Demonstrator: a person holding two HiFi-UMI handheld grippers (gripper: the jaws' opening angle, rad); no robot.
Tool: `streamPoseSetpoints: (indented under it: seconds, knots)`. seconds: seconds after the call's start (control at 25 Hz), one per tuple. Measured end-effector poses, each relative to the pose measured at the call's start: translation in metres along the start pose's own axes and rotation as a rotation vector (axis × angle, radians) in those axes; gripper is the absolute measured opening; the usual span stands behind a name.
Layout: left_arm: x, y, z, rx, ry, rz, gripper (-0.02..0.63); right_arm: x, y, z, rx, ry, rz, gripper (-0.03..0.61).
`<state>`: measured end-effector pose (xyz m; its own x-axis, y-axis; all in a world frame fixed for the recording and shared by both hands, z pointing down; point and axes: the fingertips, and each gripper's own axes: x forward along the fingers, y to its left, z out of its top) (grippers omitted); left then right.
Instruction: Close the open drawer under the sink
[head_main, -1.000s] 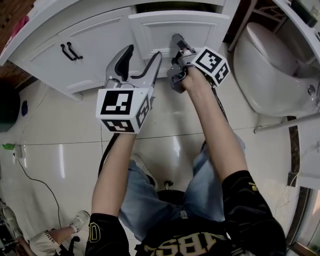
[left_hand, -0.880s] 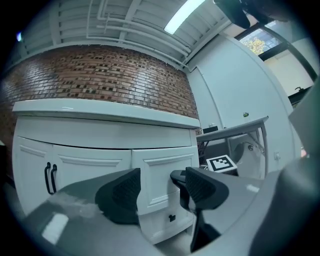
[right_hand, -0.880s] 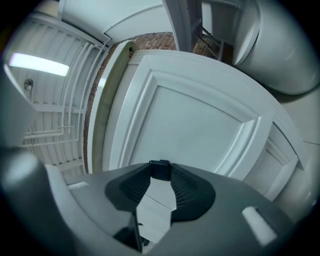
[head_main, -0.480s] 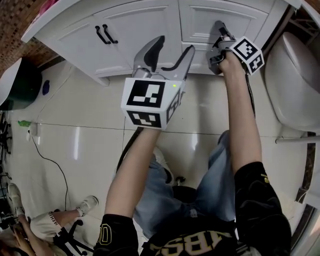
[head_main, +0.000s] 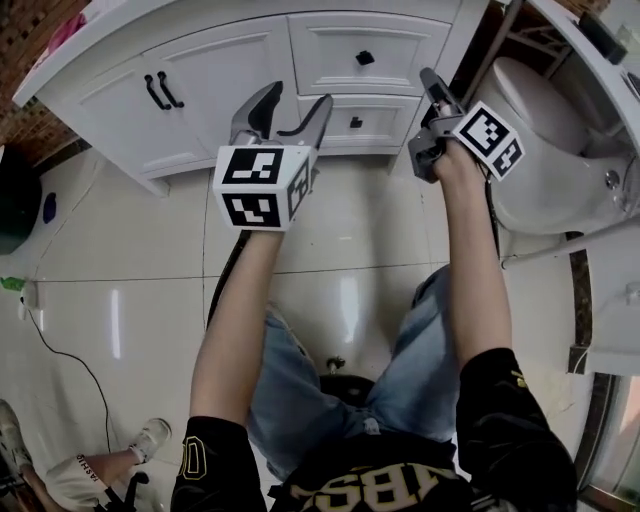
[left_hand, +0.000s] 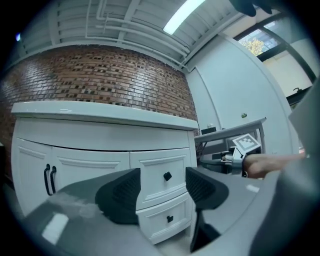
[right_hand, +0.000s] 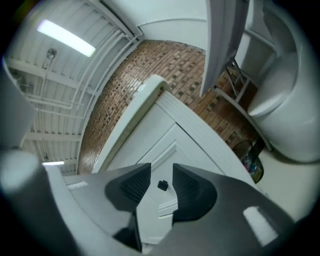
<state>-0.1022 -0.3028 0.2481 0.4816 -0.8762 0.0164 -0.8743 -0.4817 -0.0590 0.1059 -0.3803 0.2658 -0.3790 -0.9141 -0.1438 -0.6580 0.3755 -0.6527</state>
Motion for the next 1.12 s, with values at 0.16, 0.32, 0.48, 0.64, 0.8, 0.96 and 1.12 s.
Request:
streamPoseSetpoints:
  seconds: [0.16,0.32,0.48,0.64,0.8,0.96,1.12]
  knots:
    - [0.001,-0.024,0.024,-0.004,-0.077,-0.024,0.277,-0.053,0.013,0.044,-0.29,-0.063,-0.089,0.155]
    - [-0.005,-0.028,0.023,0.103,-0.067,-0.011,0.27,-0.089,0.032,0.06,-0.499,-0.094,-0.088,0.186]
    - [-0.009,-0.036,0.009,0.116,-0.037,-0.019,0.27,-0.111,0.032,0.063,-0.557,-0.082,-0.097,0.247]
    - [-0.018,-0.038,0.0,0.082,-0.022,-0.02,0.27,-0.121,0.037,0.044,-0.6,-0.015,-0.093,0.364]
    - [-0.024,-0.041,0.006,0.069,-0.038,-0.022,0.27,-0.133,0.043,0.039,-0.671,0.025,-0.081,0.368]
    - [-0.019,-0.046,0.01,0.107,-0.046,-0.021,0.27,-0.134,0.033,0.045,-0.718,0.023,-0.13,0.364]
    - [-0.016,-0.054,0.005,0.1,-0.038,-0.023,0.27,-0.132,0.025,0.04,-0.714,0.042,-0.146,0.362]
